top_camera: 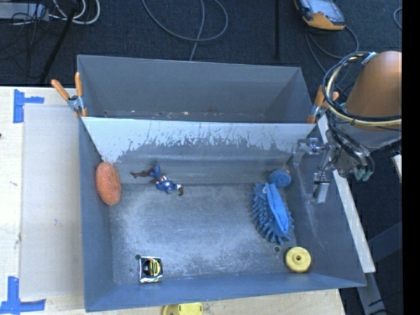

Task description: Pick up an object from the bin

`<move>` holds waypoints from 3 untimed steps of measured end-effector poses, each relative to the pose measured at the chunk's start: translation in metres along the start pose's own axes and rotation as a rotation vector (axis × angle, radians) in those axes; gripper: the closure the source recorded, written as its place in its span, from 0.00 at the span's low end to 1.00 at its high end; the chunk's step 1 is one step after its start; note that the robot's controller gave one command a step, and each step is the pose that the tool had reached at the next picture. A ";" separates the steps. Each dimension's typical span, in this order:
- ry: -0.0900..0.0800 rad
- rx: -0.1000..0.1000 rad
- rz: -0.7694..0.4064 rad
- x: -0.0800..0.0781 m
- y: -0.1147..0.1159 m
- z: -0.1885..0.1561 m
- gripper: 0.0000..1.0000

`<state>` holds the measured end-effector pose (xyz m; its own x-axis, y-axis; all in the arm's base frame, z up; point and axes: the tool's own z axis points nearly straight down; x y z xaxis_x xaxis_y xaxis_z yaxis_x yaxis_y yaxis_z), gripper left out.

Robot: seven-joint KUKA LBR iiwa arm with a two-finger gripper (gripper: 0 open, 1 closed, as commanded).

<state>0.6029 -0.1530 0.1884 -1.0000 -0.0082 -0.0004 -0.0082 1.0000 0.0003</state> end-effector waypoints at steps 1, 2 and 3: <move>0.000 0.000 0.000 0.000 0.000 0.000 0.00; -0.005 0.001 0.020 0.007 0.025 0.059 0.00; -0.003 0.000 -0.054 0.039 0.037 0.101 0.00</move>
Offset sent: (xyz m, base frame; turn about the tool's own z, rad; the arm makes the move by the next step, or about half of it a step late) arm -0.0130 0.0421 -0.0990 0.0260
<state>0.5641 -0.1164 0.0870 -0.9981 -0.0623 -0.0033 -0.0623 0.9981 0.0003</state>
